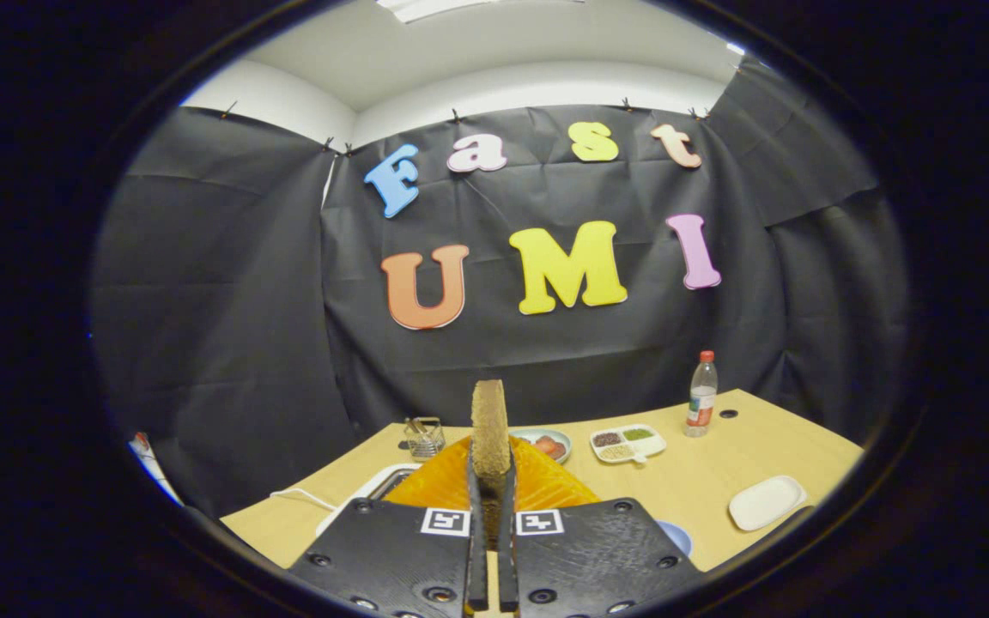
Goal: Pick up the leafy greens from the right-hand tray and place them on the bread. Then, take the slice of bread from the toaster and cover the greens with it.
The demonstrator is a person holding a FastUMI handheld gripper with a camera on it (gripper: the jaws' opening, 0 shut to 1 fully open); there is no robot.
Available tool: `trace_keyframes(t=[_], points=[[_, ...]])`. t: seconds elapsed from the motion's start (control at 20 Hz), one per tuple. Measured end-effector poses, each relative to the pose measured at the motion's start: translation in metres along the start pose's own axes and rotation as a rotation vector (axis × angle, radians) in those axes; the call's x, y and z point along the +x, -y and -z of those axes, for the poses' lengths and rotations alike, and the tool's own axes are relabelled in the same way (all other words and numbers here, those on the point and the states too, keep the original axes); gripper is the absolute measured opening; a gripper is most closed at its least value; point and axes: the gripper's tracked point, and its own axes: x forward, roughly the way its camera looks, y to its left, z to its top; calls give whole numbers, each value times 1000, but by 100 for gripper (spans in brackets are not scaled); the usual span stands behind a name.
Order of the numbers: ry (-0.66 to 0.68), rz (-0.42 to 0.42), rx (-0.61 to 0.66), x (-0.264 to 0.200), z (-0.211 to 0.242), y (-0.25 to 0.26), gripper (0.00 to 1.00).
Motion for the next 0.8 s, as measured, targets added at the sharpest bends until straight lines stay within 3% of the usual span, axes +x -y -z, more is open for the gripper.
trace_keyframes(t=[0.4,0.8], points=[[-89,41,66,7,70,48,5],[-203,87,245,21,132,84,5]])
